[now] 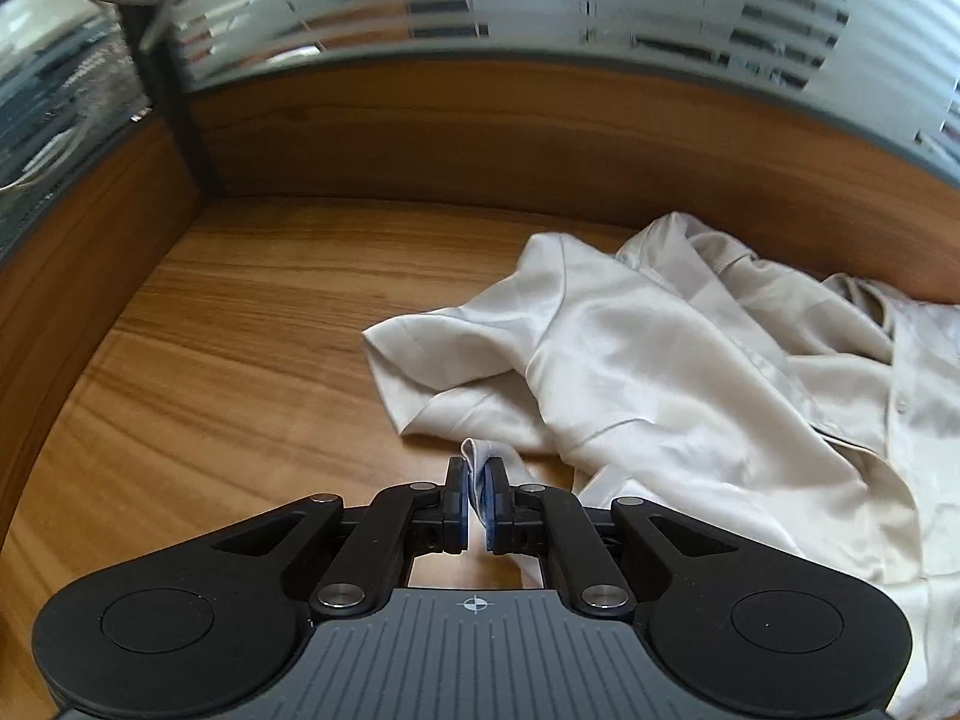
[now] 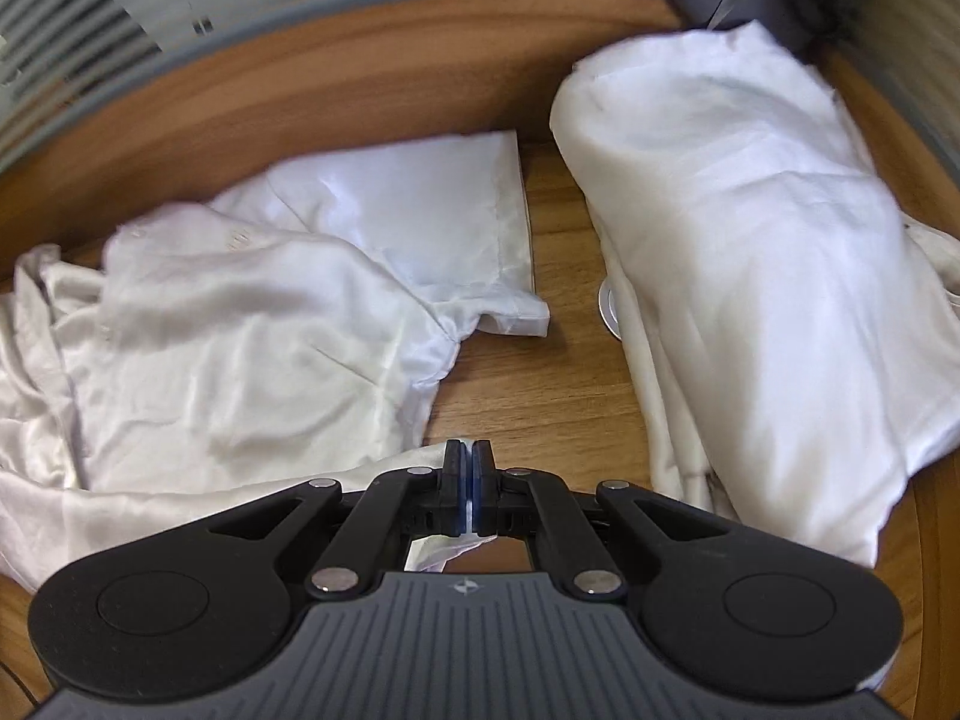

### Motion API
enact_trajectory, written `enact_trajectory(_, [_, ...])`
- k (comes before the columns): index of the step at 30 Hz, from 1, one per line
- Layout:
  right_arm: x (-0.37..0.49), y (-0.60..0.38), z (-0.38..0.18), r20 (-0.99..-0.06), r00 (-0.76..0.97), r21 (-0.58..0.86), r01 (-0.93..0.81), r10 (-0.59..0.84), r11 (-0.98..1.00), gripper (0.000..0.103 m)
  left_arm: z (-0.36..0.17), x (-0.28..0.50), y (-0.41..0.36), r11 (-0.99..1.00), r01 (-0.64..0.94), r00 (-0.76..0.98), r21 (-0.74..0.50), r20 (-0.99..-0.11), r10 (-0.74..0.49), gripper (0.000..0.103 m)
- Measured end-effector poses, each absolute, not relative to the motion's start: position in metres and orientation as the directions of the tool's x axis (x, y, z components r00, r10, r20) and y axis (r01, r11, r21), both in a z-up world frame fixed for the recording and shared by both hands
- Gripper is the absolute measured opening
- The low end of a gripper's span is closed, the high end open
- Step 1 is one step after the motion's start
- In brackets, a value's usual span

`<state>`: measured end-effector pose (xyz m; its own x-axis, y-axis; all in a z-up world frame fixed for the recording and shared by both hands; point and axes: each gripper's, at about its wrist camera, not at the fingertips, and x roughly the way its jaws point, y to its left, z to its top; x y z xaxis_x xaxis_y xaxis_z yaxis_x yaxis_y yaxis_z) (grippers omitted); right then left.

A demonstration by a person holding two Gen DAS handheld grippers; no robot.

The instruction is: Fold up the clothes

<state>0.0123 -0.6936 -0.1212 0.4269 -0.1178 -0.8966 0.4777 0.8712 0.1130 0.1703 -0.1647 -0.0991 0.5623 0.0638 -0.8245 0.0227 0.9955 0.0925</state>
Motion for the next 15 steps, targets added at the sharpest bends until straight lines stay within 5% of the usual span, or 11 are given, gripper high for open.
enact_trajectory(3, [0.018, -0.692, -0.125, -0.905, 0.403, 0.064, 0.453, -0.140, 0.889, 0.020, -0.104, 0.177, -0.170, 0.993, 0.040, 0.556, 0.107, -0.828, 0.067, 0.032])
enact_trajectory(15, [-0.018, -0.628, -0.096, -0.853, 0.520, 0.092, 0.072, 0.041, 0.993, 0.029, -0.086, 0.110, -0.199, 0.913, 0.393, 0.552, 0.106, -0.822, -0.142, 0.042])
